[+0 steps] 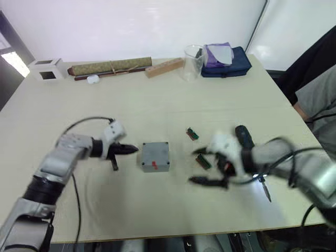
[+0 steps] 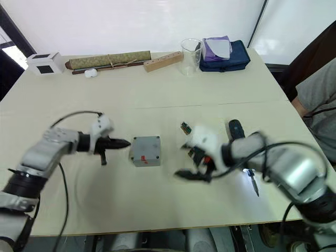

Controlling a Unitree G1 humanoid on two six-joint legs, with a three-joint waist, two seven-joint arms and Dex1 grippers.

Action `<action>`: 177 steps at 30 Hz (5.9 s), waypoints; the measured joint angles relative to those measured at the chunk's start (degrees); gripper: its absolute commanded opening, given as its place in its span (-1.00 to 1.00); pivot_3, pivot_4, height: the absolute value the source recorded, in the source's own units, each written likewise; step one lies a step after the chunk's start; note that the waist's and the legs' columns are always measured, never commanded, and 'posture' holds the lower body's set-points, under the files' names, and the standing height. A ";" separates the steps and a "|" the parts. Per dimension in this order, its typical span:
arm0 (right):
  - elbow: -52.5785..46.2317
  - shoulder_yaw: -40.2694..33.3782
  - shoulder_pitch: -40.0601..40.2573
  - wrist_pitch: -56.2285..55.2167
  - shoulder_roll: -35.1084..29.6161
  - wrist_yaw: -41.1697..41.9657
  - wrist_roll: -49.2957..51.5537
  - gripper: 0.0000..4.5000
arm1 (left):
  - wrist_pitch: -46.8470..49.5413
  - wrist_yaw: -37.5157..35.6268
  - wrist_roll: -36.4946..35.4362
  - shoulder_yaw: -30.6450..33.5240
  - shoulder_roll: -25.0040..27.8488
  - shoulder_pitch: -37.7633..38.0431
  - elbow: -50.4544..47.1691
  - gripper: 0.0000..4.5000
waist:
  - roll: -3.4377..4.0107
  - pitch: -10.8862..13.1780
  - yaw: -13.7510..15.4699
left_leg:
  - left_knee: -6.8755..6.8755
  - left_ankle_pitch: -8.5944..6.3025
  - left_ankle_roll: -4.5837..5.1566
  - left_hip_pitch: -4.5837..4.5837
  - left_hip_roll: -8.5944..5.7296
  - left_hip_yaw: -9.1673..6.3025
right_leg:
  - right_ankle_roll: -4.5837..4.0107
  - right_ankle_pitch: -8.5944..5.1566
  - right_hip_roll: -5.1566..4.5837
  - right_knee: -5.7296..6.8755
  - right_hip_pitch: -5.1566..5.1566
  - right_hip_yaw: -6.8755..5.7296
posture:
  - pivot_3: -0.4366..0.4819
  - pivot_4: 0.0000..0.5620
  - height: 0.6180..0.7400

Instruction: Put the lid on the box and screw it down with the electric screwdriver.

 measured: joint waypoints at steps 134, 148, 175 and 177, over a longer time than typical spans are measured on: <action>4.93 -15.27 17.90 -14.31 19.44 -11.16 -17.14 -0.97 | 6.22 -5.26 -6.90 -0.75 -0.89 -7.63 -8.27 -1.00 | -0.02 -0.07 0.91 | 0.56 0.00 0.01 0.23 -0.05 -0.06 | 0.00 0.04 0.07 0.57 0.24 0.03 | -0.05 -0.47 1.00; 4.96 -6.63 2.75 -11.48 23.35 -9.96 -13.47 -0.97 | 10.28 -5.55 -9.41 2.75 1.64 -6.01 -7.29 -1.00 | -0.01 -0.06 1.08 | 0.56 0.00 0.00 0.23 -0.04 -0.07 | -0.01 0.04 0.04 0.60 0.24 0.00 | -0.05 -0.47 1.00; 13.01 -1.35 4.47 -17.77 26.05 -9.09 -20.53 -0.97 | 14.13 -0.97 -14.41 5.34 0.08 -4.90 -12.30 -1.00 | -0.01 -0.06 0.77 | 0.59 0.00 0.00 0.22 -0.09 -0.08 | 0.00 0.05 0.00 0.60 0.24 0.00 | -0.05 -0.47 1.00; 13.01 -1.37 4.63 -17.76 26.04 -9.25 -20.73 -0.97 | 14.11 -0.98 -14.41 5.34 0.07 -5.02 -12.30 -1.00 | -0.01 -0.06 0.77 | 0.59 0.00 0.00 0.22 -0.09 -0.07 | 0.00 0.05 0.00 0.60 0.24 0.00 | -0.05 -0.47 1.00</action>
